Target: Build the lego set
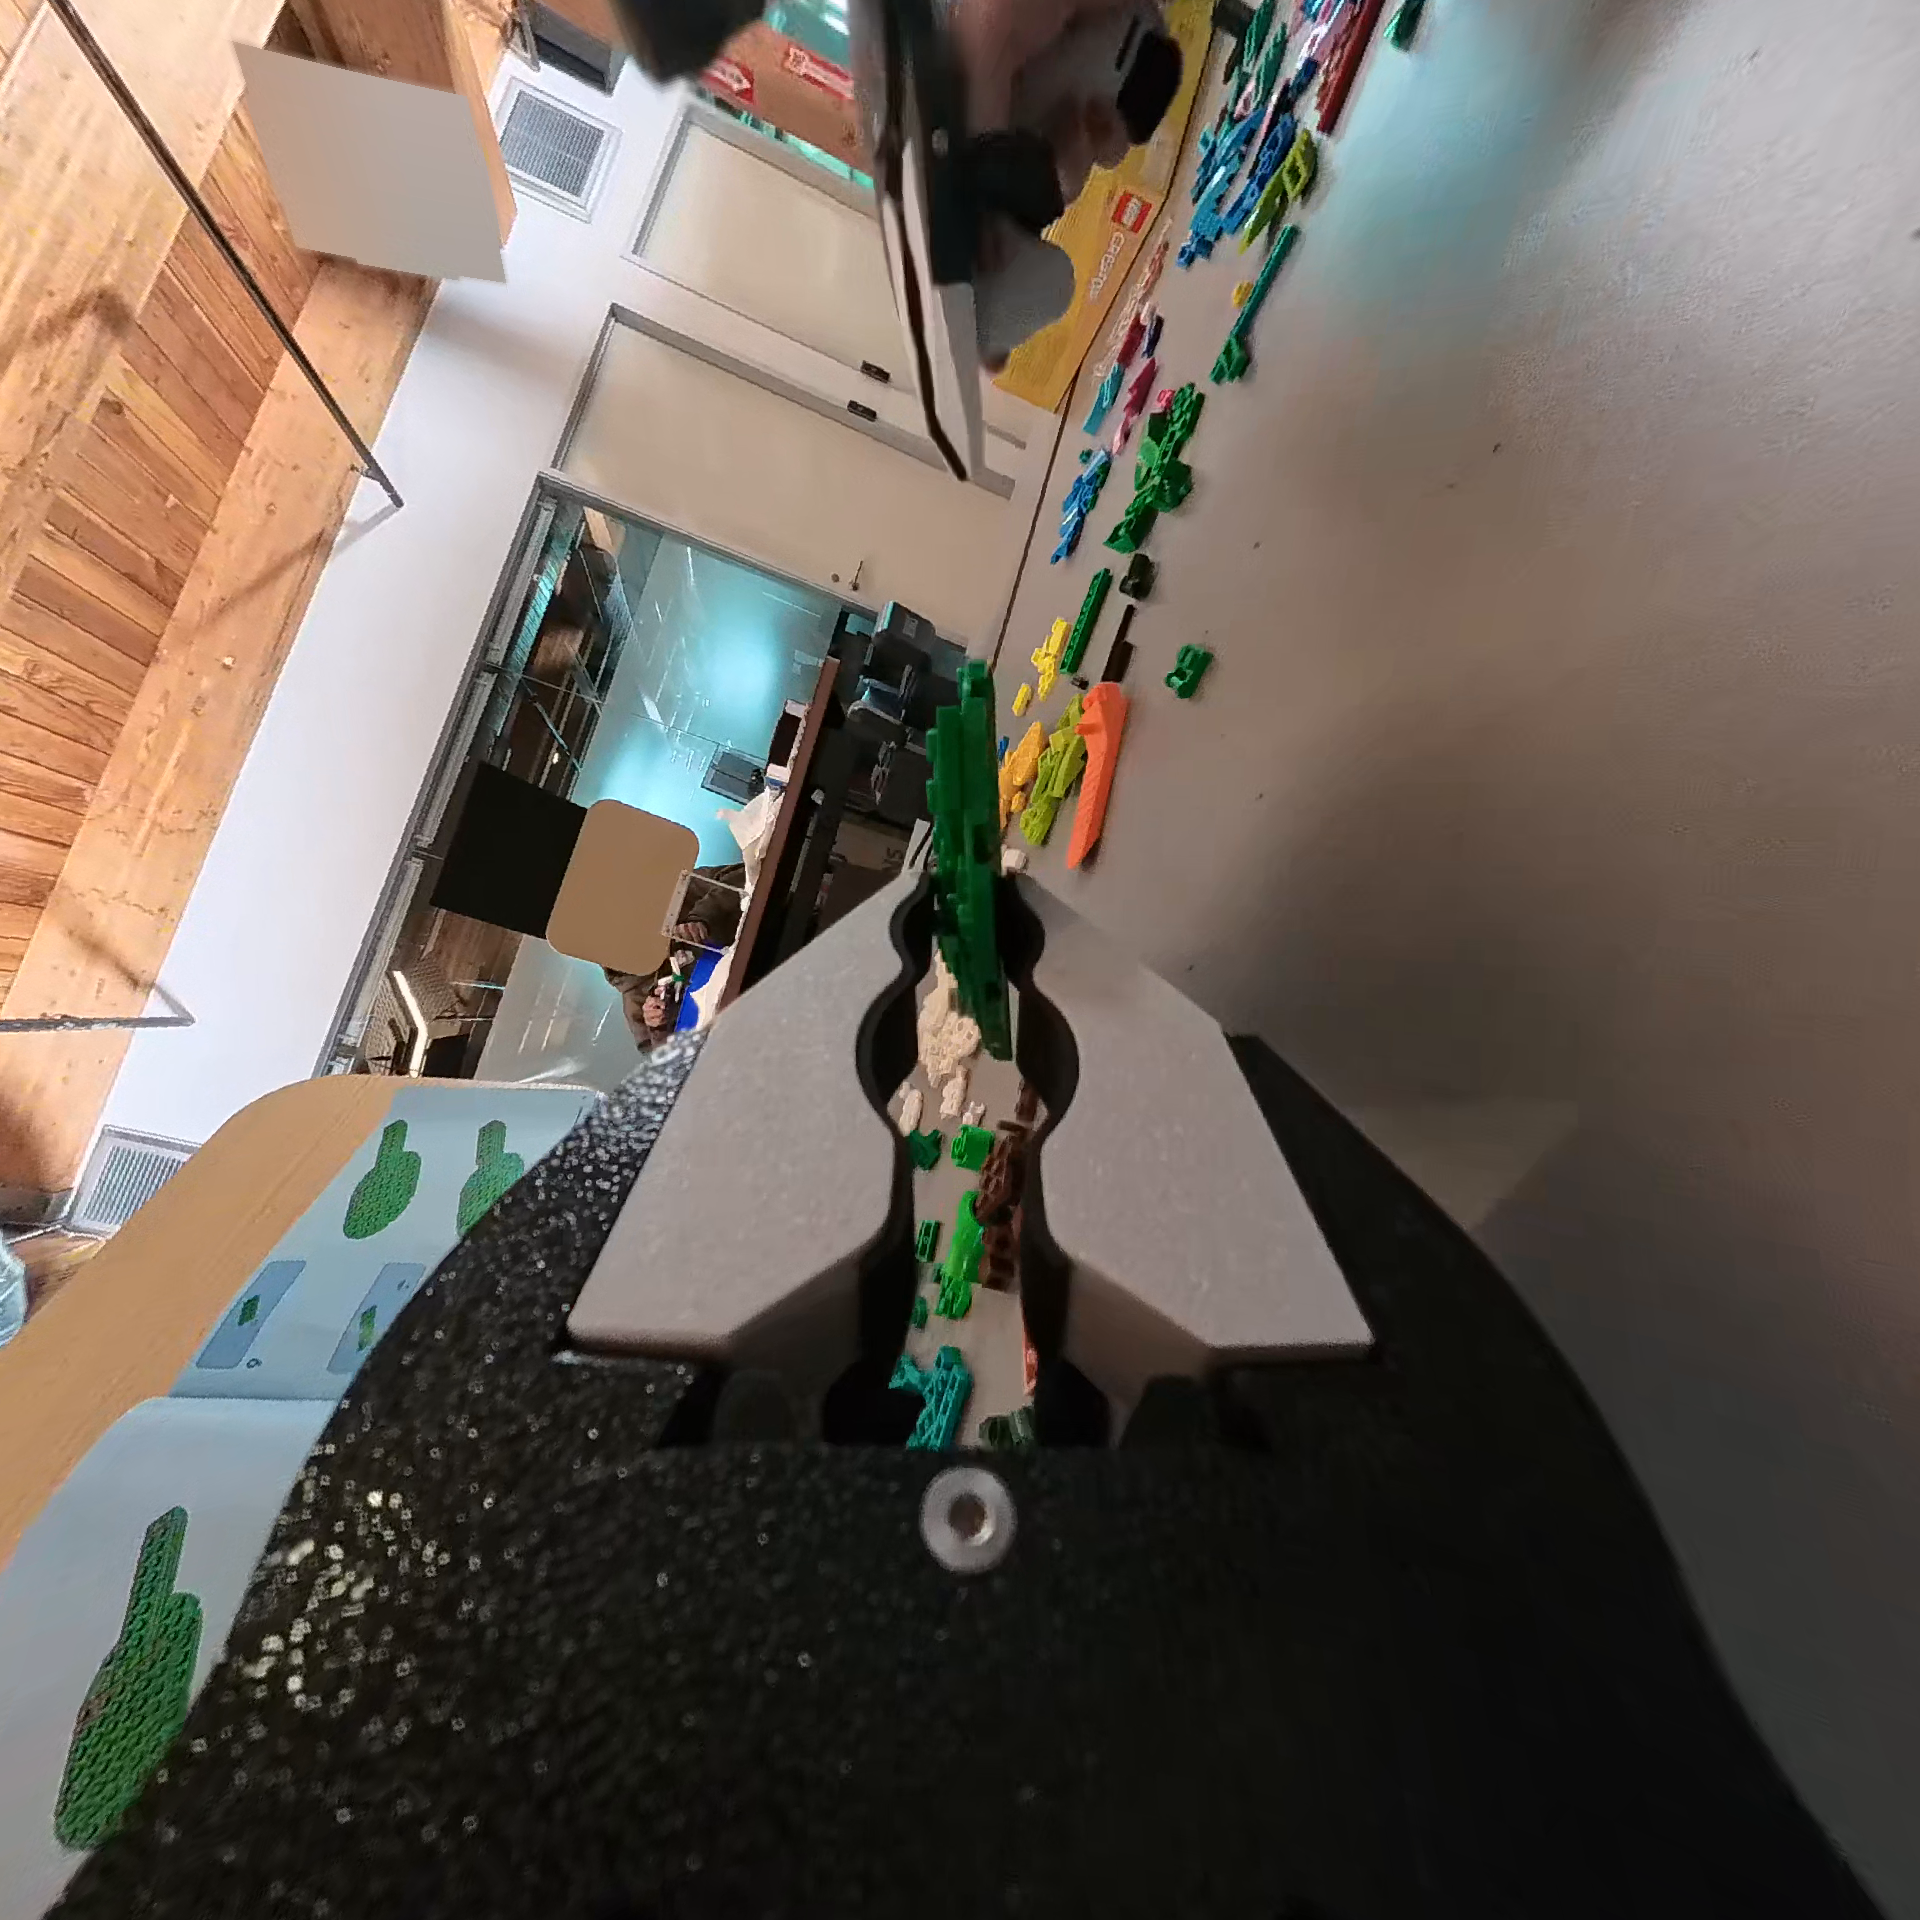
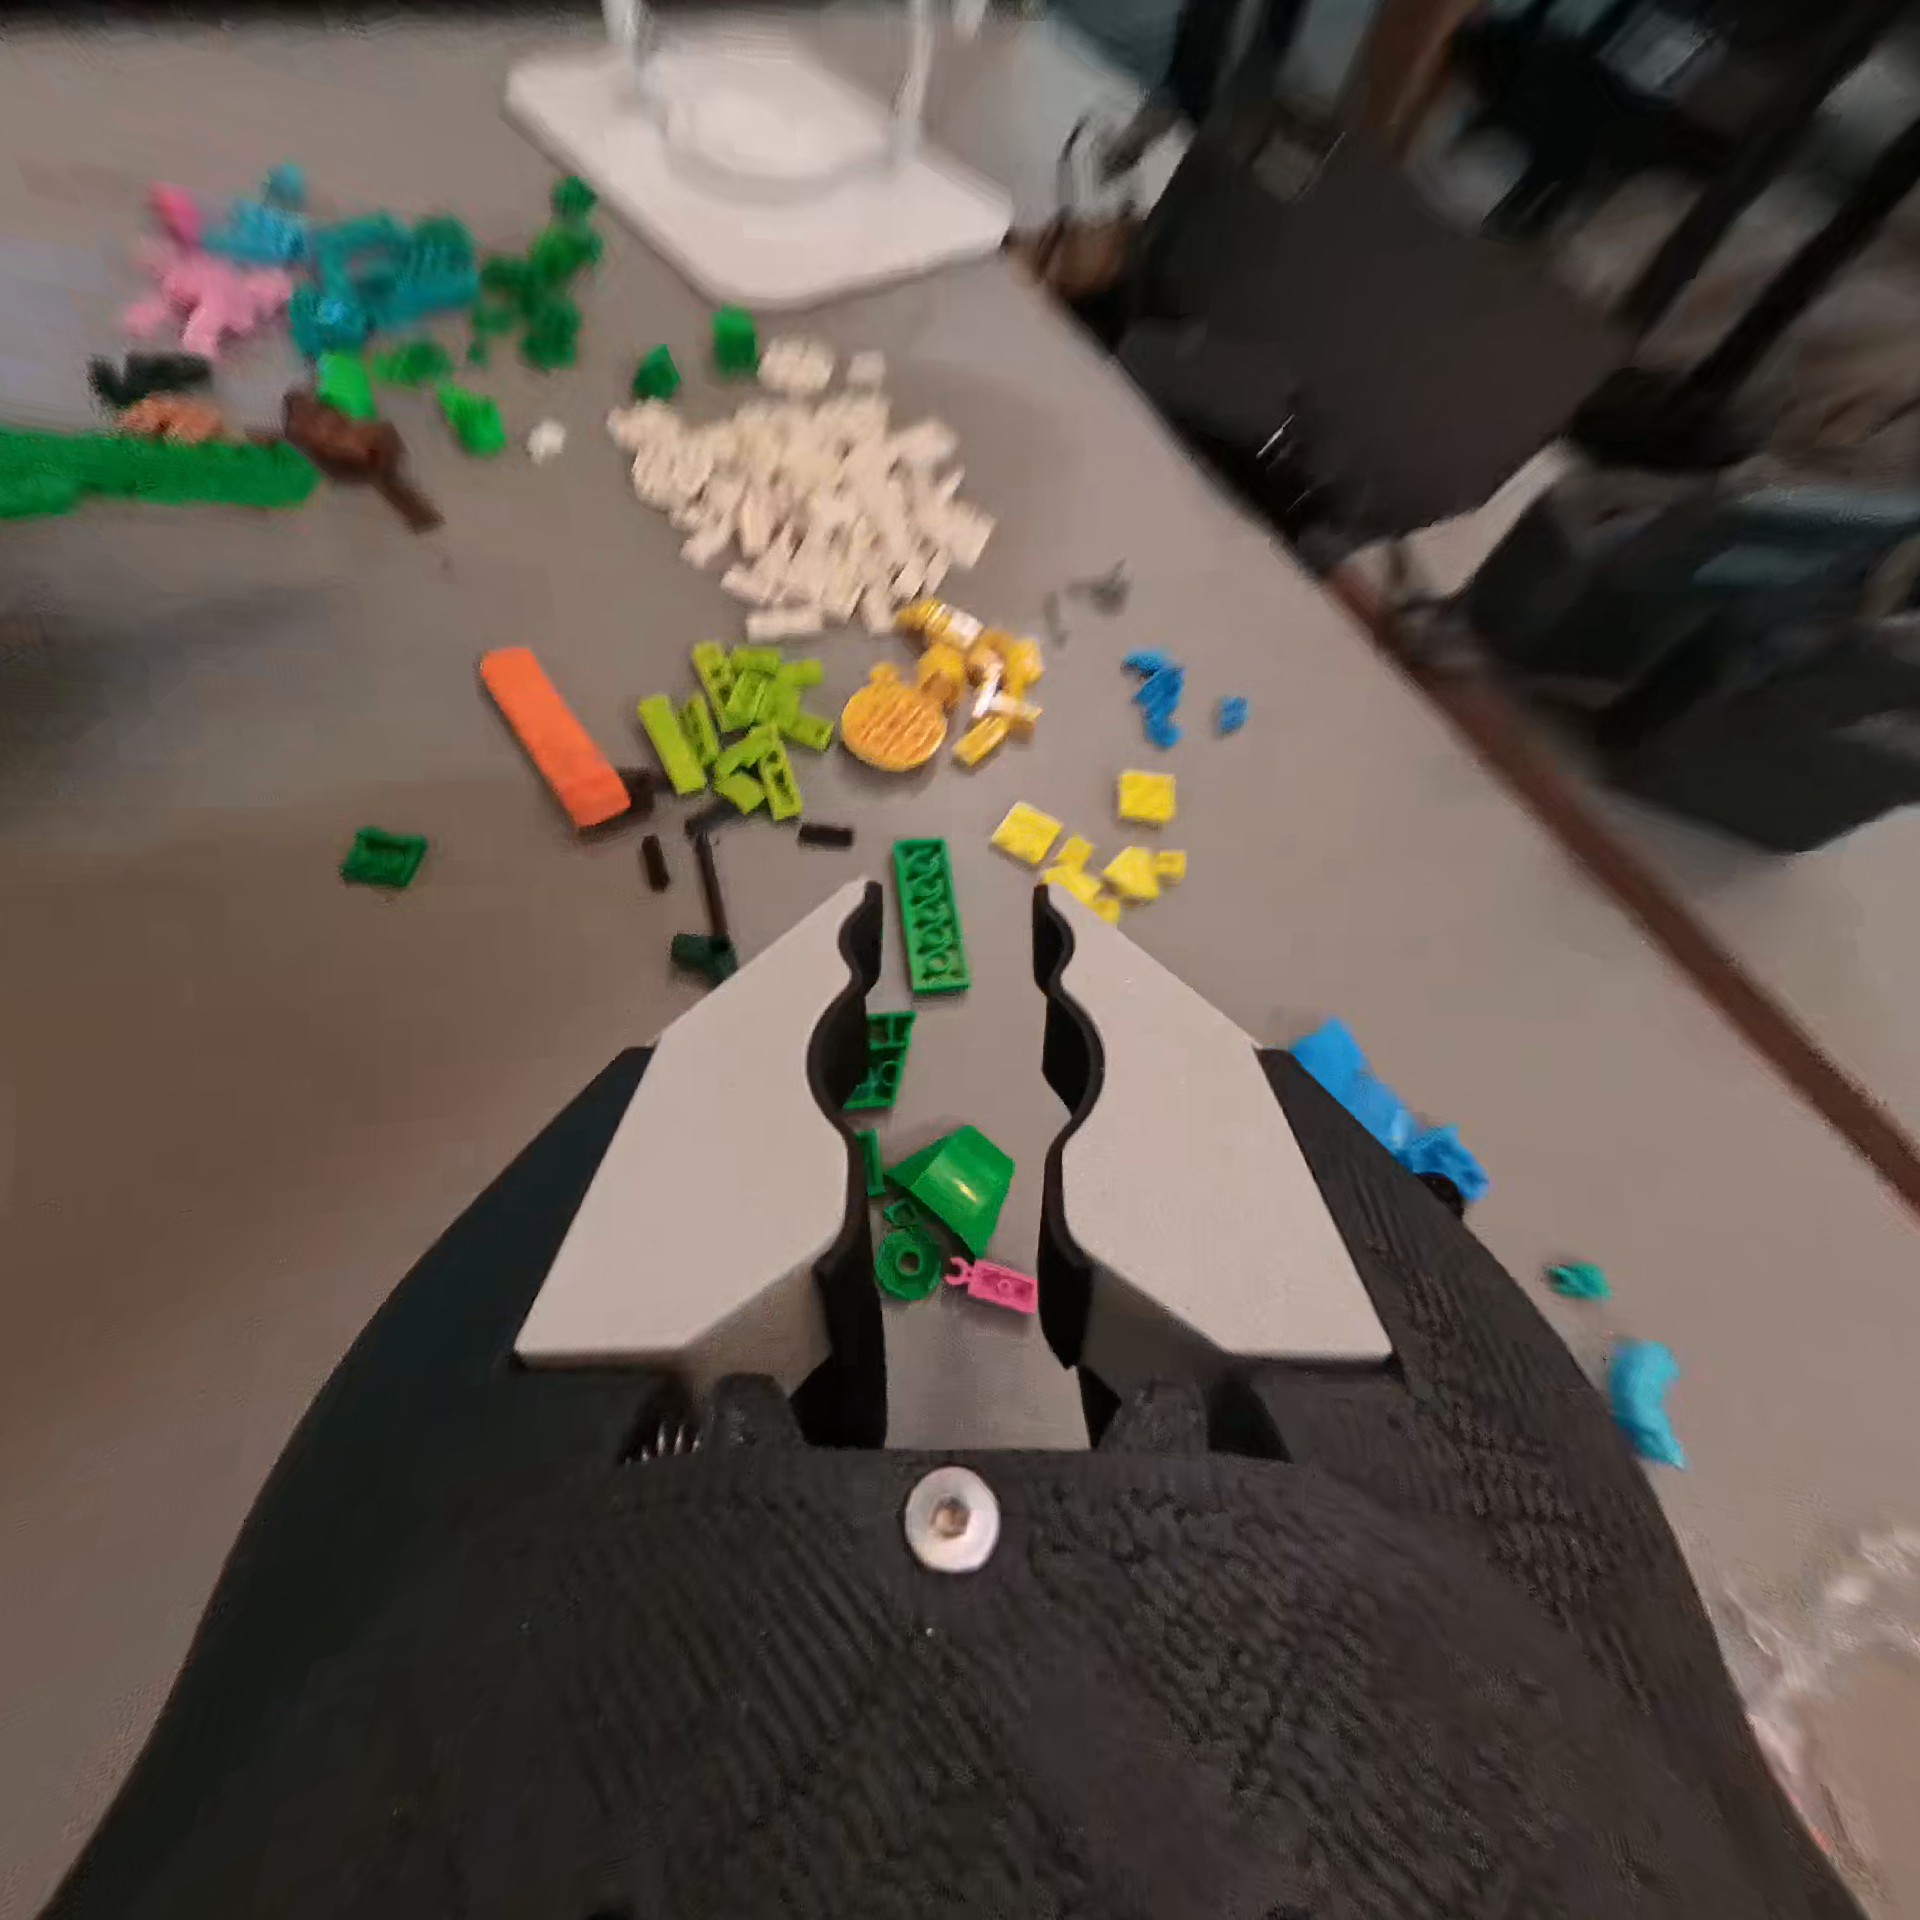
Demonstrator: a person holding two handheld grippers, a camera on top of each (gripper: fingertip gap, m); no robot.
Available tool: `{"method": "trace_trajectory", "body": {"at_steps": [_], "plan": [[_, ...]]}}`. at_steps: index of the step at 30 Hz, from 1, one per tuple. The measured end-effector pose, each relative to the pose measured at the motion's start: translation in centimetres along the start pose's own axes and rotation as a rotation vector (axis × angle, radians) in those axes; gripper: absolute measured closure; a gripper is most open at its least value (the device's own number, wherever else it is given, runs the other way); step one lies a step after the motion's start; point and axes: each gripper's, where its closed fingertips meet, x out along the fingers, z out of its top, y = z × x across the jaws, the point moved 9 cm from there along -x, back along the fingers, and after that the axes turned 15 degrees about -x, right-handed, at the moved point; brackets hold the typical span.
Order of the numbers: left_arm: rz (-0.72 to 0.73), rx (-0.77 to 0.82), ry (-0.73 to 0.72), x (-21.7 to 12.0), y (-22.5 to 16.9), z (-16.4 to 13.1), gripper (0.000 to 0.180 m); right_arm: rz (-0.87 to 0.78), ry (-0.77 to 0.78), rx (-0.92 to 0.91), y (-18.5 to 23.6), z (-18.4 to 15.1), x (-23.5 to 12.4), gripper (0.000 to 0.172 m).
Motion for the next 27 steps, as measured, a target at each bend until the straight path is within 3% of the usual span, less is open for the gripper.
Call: {"method": "trace_trajectory", "body": {"at_steps": [4,9,14,16,18,22,27], "plan": [[0.033,-0.005,0.011,-0.1,0.4,-0.2,0.171,0.211,0.24,0.016,-1.0,-0.4,3.6,0.136],[0.044,-0.01,0.003,-0.3,0.6,-0.2,0.171,0.333,0.372,-0.007,-0.9,-1.2,6.4,0.135],[0.038,-0.006,-0.003,-0.4,0.6,-0.1,0.171,0.334,0.406,-0.148,-0.6,-0.3,6.9,0.157],[0.03,-0.017,-0.011,-0.4,0.6,0.0,0.171,0.254,0.349,-0.312,0.1,1.1,6.4,0.157],[0.01,-0.036,-0.022,-0.3,0.5,0.2,0.171,0.152,0.188,-0.54,2.3,3.8,5.4,0.157],[-0.014,-0.054,-0.072,-0.4,0.4,0.9,0.171,-0.14,-0.129,-1.134,9.4,8.9,3.3,0.157],[-0.088,-0.141,-0.207,-1.1,0.4,2.4,0.171,-0.514,-0.22,-1.924,16.3,11.2,3.2,0.158]]}}
